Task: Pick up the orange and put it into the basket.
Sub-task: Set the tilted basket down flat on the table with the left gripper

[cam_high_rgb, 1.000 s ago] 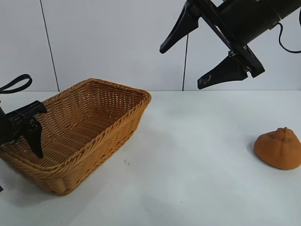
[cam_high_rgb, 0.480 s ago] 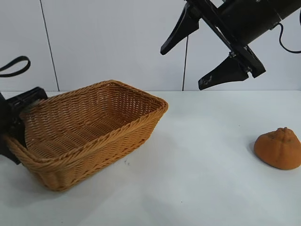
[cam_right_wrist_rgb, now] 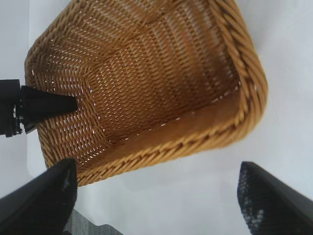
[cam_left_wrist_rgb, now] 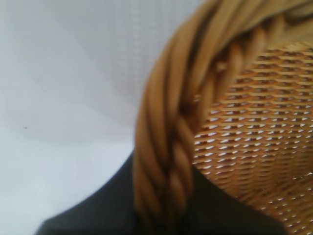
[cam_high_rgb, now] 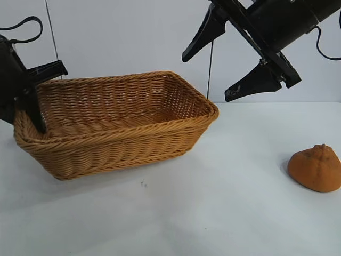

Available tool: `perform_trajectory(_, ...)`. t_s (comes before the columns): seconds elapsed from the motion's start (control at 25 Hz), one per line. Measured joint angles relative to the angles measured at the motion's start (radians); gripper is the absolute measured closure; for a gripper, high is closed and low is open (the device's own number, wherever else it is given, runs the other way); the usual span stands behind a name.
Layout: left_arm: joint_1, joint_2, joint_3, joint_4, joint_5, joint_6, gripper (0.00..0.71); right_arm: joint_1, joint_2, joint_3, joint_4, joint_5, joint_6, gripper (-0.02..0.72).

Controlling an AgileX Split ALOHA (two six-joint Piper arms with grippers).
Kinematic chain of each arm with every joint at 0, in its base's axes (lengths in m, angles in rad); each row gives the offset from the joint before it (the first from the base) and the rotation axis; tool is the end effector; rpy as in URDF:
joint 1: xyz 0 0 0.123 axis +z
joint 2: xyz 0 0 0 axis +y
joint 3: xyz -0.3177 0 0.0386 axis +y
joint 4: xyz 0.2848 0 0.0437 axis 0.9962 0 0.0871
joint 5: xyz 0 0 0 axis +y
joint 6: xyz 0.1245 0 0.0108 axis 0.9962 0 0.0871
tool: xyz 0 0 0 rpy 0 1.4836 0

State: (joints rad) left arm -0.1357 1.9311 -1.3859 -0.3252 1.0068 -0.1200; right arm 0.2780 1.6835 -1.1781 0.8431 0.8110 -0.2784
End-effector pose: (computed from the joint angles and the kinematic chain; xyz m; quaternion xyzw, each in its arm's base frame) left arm 0.4214 -0.0916 0.1771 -0.0714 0.9860 -0.1467 0.0338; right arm 0.3647 0.1745 0.2447 -0.0284 0.9270 0.3402 0.1552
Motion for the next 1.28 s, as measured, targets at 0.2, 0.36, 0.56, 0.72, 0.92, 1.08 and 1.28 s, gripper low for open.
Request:
perform_trajectory(0.2, 0.0, 0.003, -0.001, -0.024, 0.002, 0.063, 0.625, 0.0, 0.0, 0.0, 0.0, 0.0, 0.0, 0.093)
perform_trajectory(0.36, 0.0, 0.039, -0.003, -0.082, 0.002, 0.098, 0.625, 0.0, 0.0, 0.0, 0.0, 0.0, 0.0, 0.093)
perform_trajectory(0.56, 0.0, 0.118, -0.005, -0.088, -0.026, 0.12, 0.625, 0.0, 0.0, 0.0, 0.0, 0.0, 0.0, 0.093)
perform_trajectory(0.72, 0.0, 0.164, -0.005, -0.088, -0.076, 0.143, 0.625, 0.0, 0.0, 0.0, 0.0, 0.0, 0.0, 0.093)
perform_trajectory(0.92, 0.0, 0.17, -0.006, -0.094, -0.087, 0.149, 0.572, 0.0, 0.0, 0.0, 0.0, 0.0, 0.0, 0.093)
perform_trajectory(1.08, 0.0, 0.167, -0.007, -0.108, -0.079, 0.149, 0.314, 0.0, 0.0, 0.0, 0.0, 0.0, 0.0, 0.093)
perform_trajectory(1.28, 0.0, 0.162, -0.072, -0.087, 0.024, 0.151, 0.197, 0.0, 0.0, 0.0, 0.0, 0.0, 0.0, 0.093)
